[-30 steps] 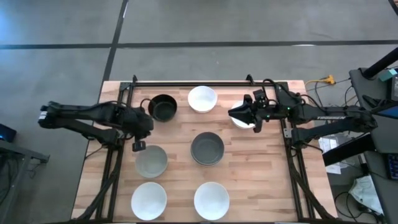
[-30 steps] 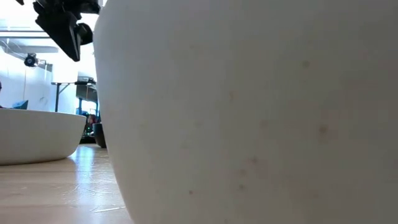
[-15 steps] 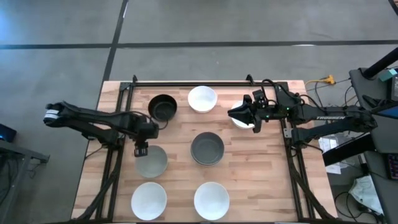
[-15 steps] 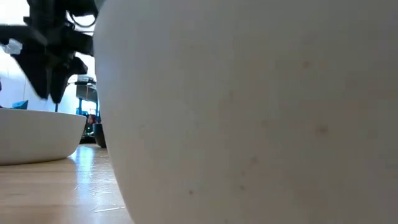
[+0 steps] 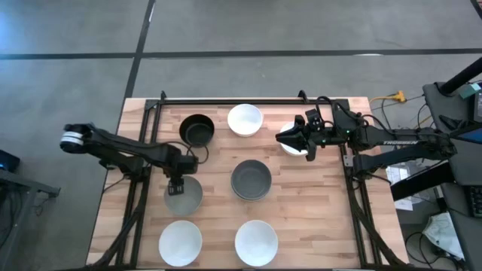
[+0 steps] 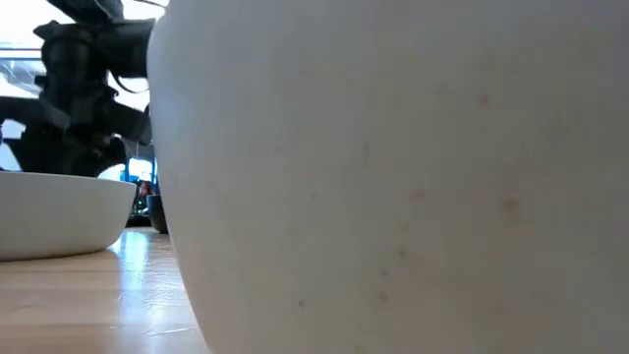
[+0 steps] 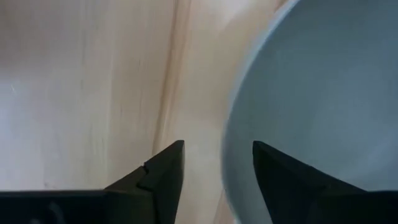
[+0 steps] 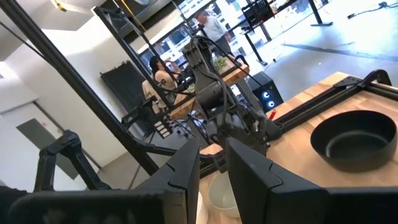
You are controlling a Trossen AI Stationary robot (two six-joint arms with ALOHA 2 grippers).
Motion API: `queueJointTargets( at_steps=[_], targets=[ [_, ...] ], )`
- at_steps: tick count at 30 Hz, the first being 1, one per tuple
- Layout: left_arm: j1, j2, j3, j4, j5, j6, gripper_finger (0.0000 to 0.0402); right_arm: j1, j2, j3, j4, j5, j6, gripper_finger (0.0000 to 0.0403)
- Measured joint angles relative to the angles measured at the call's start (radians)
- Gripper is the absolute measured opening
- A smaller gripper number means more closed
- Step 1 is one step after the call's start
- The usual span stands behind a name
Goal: Nest bowls inside each other
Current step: Stack the gray bowl into the top of the dark gray bowl
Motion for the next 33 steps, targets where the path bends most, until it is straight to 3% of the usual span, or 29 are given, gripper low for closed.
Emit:
queueJointTargets(
  at_steps=[3,8,10,18,22,33],
  targets=[
    [0.000,0.022,0.001,0.002,0.000,-0.012,0.0128,0.000,0.000,0.000,0.000,0.000,0.004,0.0075],
    [0.000,0.033,0.019,0.002,0.003,-0.029,0.0028,0.000,0.000,0.000,-0.001,0.000,0.017,0.0075],
    [0.000,0.025,0.023,0.000,0.005,-0.033,0.0009,0.000,0.000,0.000,-0.001,0.000,0.018,0.0075],
    [0.000,-0.034,0.114,-0.012,0.003,-0.029,0.0002,0.000,0.000,0.000,-0.002,0.000,0.037,0.0075],
    [0.000,-0.059,0.166,-0.012,-0.048,-0.028,0.0001,0.000,0.000,0.000,-0.004,-0.001,0.037,0.0075],
    [0.005,-0.058,0.310,-0.015,-0.060,-0.032,0.0000,0.000,-0.008,0.000,-0.024,-0.030,0.016,0.0075]
  ],
)
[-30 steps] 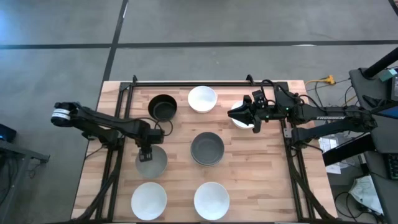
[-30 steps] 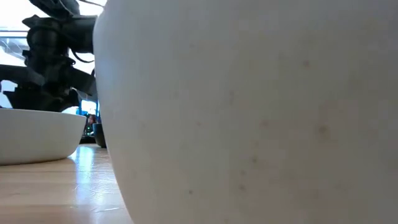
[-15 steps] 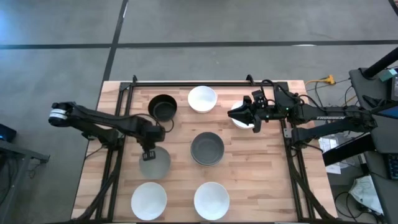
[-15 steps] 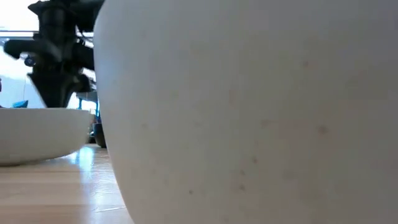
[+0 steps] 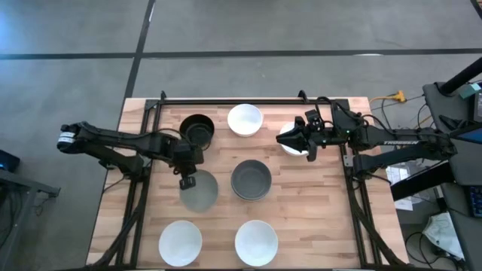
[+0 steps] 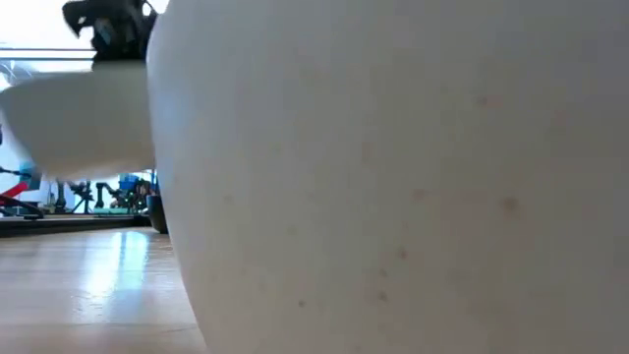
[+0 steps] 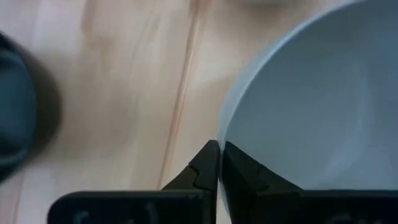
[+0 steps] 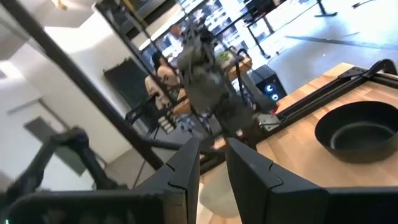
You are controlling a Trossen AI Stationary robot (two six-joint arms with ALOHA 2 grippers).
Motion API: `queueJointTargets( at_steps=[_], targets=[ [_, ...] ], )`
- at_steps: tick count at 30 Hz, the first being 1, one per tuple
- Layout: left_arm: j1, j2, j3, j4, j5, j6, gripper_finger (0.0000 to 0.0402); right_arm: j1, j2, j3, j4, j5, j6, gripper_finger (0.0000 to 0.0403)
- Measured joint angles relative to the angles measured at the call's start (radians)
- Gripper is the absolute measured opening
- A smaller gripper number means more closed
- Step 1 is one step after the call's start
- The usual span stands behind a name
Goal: Nest bowls inside each other
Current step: Stack the gray bowl into the top of the dark gray bowl
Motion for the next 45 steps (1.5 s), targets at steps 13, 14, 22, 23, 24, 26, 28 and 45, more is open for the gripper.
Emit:
queueJointTargets(
  at_steps=[13,14,22,23,24,26,28,45],
  targets=[
    [0.024,0.015,0.260,0.063,0.069,-0.064,0.0000,0.000,-0.133,0.000,-0.171,-0.058,-0.080,0.0069],
    [0.033,0.025,0.282,0.074,0.082,-0.097,0.0000,0.000,-0.149,0.000,-0.185,-0.058,-0.089,0.0070],
    [0.071,0.151,0.488,0.137,0.092,-0.219,0.0000,0.001,-0.307,-0.002,-0.169,-0.058,-0.228,0.0059],
    [0.074,0.178,0.511,0.134,0.100,-0.237,0.0000,0.001,-0.328,-0.004,-0.169,-0.058,-0.240,0.0057],
    [0.078,0.205,0.534,0.135,0.108,-0.251,0.0000,0.000,-0.346,-0.009,-0.169,-0.058,-0.247,0.0055],
    [0.087,0.261,0.582,0.131,0.143,-0.261,0.0000,0.000,-0.377,-0.019,-0.169,-0.058,-0.250,0.0051],
    [0.092,0.323,0.640,0.111,0.157,-0.260,0.0000,0.000,-0.399,-0.033,-0.168,-0.057,-0.248,0.0048],
    [0.142,0.754,1.063,-0.337,0.183,-0.180,0.0000,0.059,-0.436,-0.136,-0.229,-0.084,-0.116,0.0043]
  ],
)
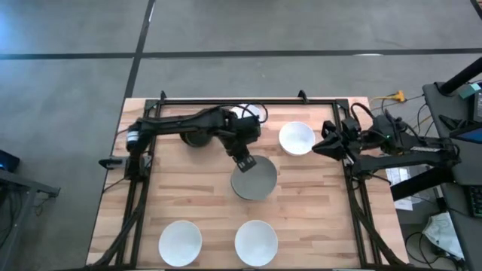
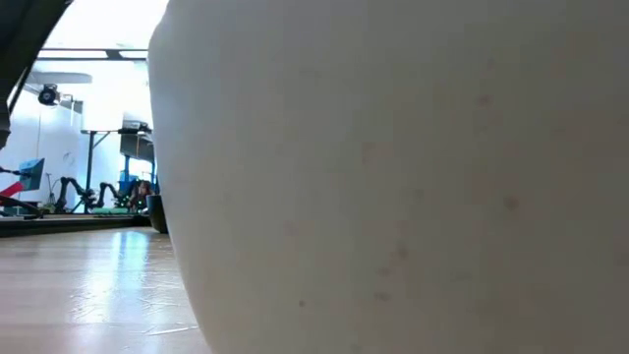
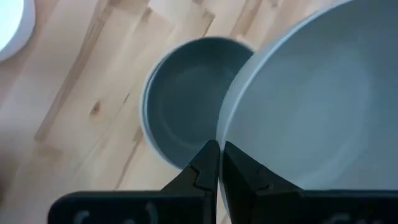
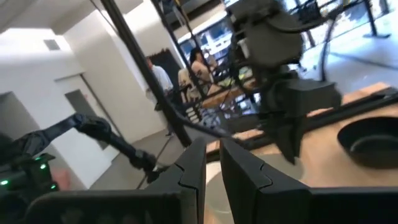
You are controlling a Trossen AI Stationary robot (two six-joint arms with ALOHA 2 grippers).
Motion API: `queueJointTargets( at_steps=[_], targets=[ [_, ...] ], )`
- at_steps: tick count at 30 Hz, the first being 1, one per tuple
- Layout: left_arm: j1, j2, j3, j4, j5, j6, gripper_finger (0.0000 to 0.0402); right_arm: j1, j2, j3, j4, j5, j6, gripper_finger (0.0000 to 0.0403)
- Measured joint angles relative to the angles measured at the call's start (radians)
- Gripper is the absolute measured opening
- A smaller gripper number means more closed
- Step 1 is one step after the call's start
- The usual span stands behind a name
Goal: Nest bowls inside each other
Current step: Stack the gray bowl into the top of the dark gray bowl
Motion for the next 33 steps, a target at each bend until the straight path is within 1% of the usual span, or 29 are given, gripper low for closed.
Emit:
queueJointTargets(
  at_steps=[4,9,17,33],
  targets=[
    [0.003,0.043,-0.008,-0.015,-0.006,0.015,0.0000,0.033,0.014,-0.001,-0.046,0.008,0.004,0.0043],
    [0.015,0.080,-0.012,-0.015,-0.053,0.067,0.0000,0.063,0.020,0.000,-0.069,0.044,0.007,0.0043],
    [0.050,0.154,-0.019,-0.015,-0.053,0.109,0.0000,0.065,0.019,0.000,-0.085,0.064,0.006,0.0043],
    [0.062,0.178,-0.040,0.039,-0.052,0.132,0.0000,0.065,0.019,0.000,-0.122,0.080,0.006,0.0043]
  ],
)
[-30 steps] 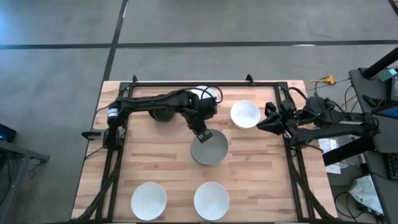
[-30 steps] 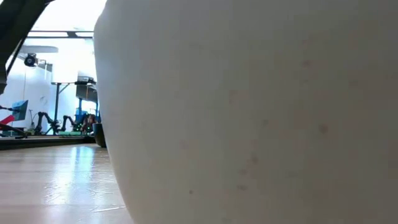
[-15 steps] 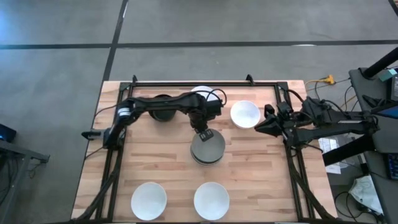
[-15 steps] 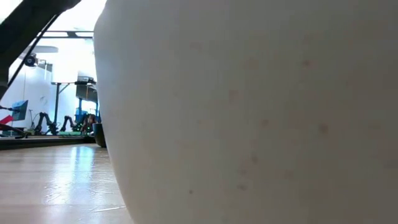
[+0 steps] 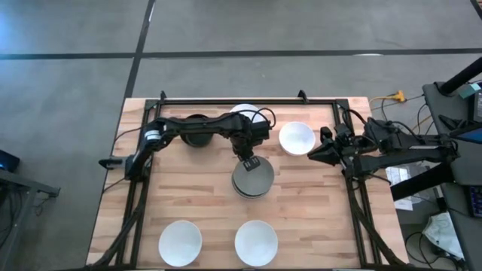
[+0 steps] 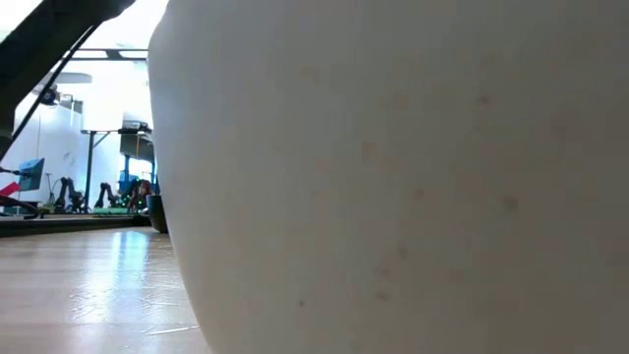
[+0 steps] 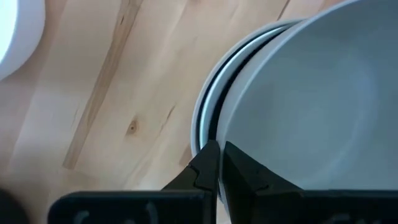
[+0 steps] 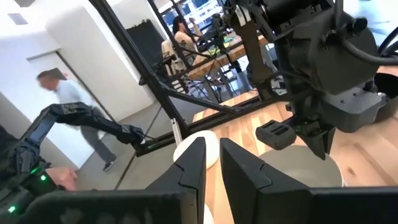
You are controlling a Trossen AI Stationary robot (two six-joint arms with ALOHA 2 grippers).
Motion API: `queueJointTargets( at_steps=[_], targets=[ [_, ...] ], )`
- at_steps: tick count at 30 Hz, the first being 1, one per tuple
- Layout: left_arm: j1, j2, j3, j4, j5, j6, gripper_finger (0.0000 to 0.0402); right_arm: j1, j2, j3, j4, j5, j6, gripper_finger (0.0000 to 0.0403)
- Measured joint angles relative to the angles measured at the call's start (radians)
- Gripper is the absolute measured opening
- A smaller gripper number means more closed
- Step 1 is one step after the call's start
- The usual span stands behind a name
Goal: Nest bowls inside each other
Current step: Stack the gray bowl into the top of the dark gray bowl
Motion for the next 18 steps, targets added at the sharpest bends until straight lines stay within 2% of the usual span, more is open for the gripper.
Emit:
queueJointTargets(
  at_steps=[18],
  targets=[
    [-0.001,0.027,-0.020,0.016,-0.006,0.009,0.0000,0.000,0.000,0.001,0.000,0.007,0.000,0.0043]
  ],
)
